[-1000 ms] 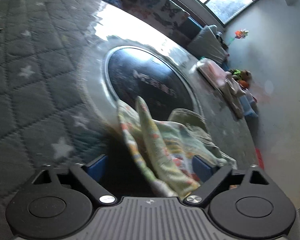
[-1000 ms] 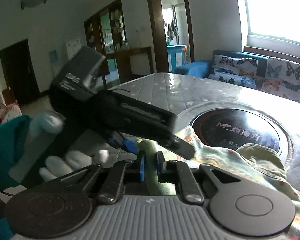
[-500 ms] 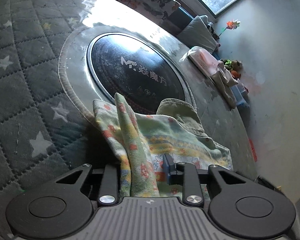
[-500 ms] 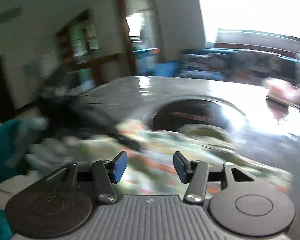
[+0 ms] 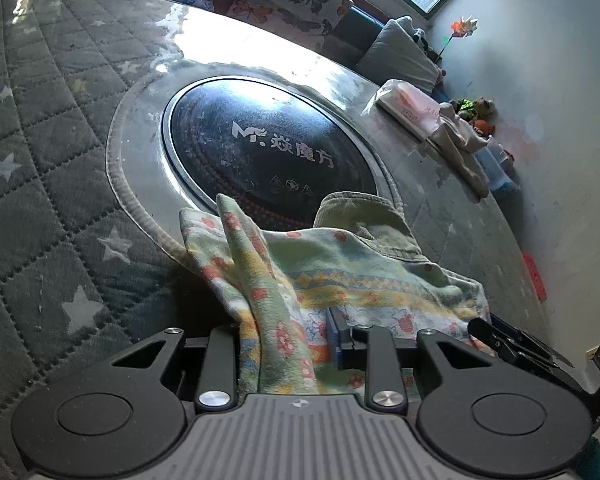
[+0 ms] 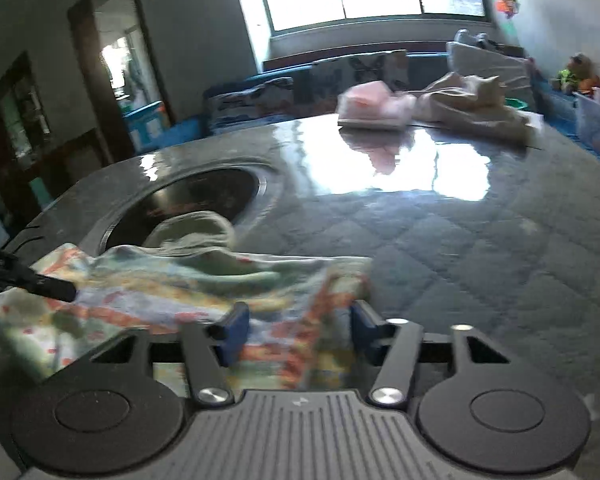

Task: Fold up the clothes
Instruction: 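Carry the folded shirt with the left gripper across the table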

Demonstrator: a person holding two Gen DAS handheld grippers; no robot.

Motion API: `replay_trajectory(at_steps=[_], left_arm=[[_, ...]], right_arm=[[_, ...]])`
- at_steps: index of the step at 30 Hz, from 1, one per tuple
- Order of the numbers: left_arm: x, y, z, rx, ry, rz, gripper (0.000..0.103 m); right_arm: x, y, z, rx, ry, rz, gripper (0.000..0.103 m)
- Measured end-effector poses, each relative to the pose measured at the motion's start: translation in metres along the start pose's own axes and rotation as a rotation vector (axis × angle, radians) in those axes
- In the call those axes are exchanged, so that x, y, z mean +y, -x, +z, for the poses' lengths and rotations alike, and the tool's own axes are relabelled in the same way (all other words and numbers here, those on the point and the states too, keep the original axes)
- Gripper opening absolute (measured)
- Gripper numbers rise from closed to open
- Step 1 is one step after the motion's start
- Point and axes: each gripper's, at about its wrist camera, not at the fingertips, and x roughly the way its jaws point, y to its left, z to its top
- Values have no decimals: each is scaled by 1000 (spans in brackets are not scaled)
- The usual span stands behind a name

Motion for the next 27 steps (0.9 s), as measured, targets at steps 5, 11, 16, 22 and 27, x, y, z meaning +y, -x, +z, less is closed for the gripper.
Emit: replay_trajectory(at_steps=[5,11,16,22,27], left_arm=[[-15,4,4,-4,-47,36,24],[-48,12,20,-28,-141,-5,14],[-84,3,26,-29,-214,-60,12],[-124,-10,31,-30,-290,-123,12],[-154,-23,35,-20,-338,-151,12]], right_arm=[[4,6,3,-27,-20,25,10],[2,42,8,-106,-22,29,8],[1,76,18,-169,6,-20,8],[-9,109,32,-212,37,-121,8],[-23,133,39,-248,36,-188,8]])
